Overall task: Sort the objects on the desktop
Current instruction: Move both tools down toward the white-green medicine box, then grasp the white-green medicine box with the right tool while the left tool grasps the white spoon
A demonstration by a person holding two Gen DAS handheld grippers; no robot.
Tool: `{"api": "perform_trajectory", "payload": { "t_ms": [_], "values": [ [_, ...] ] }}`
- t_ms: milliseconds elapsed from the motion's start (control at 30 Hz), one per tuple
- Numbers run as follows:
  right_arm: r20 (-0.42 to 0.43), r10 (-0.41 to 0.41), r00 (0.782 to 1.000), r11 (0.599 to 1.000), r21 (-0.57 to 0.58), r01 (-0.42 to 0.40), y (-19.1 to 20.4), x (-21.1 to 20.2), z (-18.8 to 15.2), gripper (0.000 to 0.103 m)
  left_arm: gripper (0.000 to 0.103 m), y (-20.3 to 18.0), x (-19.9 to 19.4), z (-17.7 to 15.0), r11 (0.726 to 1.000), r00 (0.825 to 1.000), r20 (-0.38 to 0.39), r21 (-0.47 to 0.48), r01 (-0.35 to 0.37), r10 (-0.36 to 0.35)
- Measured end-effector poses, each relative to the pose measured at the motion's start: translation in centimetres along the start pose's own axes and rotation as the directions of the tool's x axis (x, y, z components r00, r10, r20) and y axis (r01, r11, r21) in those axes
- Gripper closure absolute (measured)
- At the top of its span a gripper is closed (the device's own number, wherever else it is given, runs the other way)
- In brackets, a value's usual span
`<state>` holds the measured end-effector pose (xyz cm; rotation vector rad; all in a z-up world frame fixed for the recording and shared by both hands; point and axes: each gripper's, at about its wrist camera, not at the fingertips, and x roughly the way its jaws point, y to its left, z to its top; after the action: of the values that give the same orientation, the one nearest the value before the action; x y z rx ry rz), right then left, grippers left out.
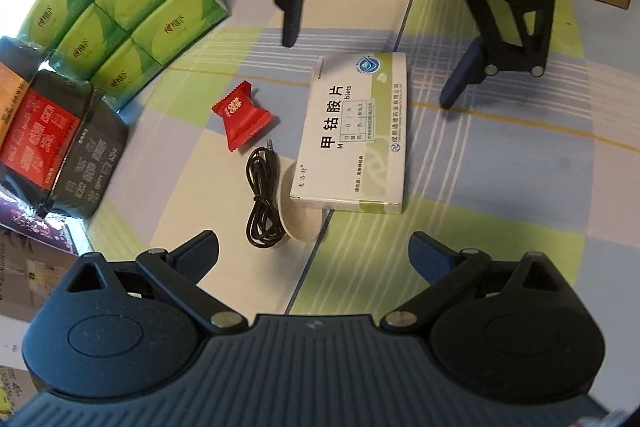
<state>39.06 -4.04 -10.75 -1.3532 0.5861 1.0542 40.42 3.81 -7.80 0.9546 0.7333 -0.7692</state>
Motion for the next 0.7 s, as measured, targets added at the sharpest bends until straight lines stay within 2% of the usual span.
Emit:
{"api": "perform_trajectory", "payload": {
  "t_ms": [133, 200, 267, 400, 467, 600, 700],
  "values": [
    [0.007, 0.032, 0.999, 0.999, 0.025, -0.032, -0.9, 0.9, 0.4, 0.003, 0.004, 0.2, 0.8, -0.1, 1.000, 1.000, 0.012, 0.014, 0.014, -0.014],
    [0.015, 0.055, 0.998, 0.998, 0.023, -0.055, -1.0, 1.2, 0.7, 0.006, 0.004, 0.4, 1.1, -0.2, 1.000, 1.000, 0.016, 0.017, 0.021, -0.021],
    [0.011, 0.073, 0.997, 0.997, 0.021, -0.073, -1.2, 1.7, 1.0, 0.014, 0.004, 0.7, 1.4, -0.2, 0.999, 0.999, 0.017, 0.017, 0.029, -0.030],
    [0.002, 0.099, 0.995, 0.995, 0.028, -0.099, -1.4, 2.3, 1.4, 0.020, 0.005, 1.1, 1.8, -0.1, 0.999, 0.999, 0.016, 0.013, 0.042, -0.043],
    [0.001, 0.114, 0.994, 0.991, 0.068, -0.113, -1.6, 2.2, 1.5, 0.032, 0.005, 1.2, 2.0, 0.0, 0.999, 0.999, 0.018, 0.016, 0.047, -0.047],
    [-0.046, 0.136, 0.990, 0.984, 0.123, -0.130, -1.2, 1.5, 1.0, 0.033, 0.010, 1.5, 2.3, 0.0, 0.998, 0.998, 0.022, 0.015, 0.055, -0.055],
    [-0.092, 0.191, 0.977, 0.956, 0.244, -0.164, -1.3, 0.8, -0.4, 0.033, 0.014, 1.7, 2.5, 0.4, 0.997, 0.997, 0.023, 0.029, 0.070, -0.071]
  ]
}}
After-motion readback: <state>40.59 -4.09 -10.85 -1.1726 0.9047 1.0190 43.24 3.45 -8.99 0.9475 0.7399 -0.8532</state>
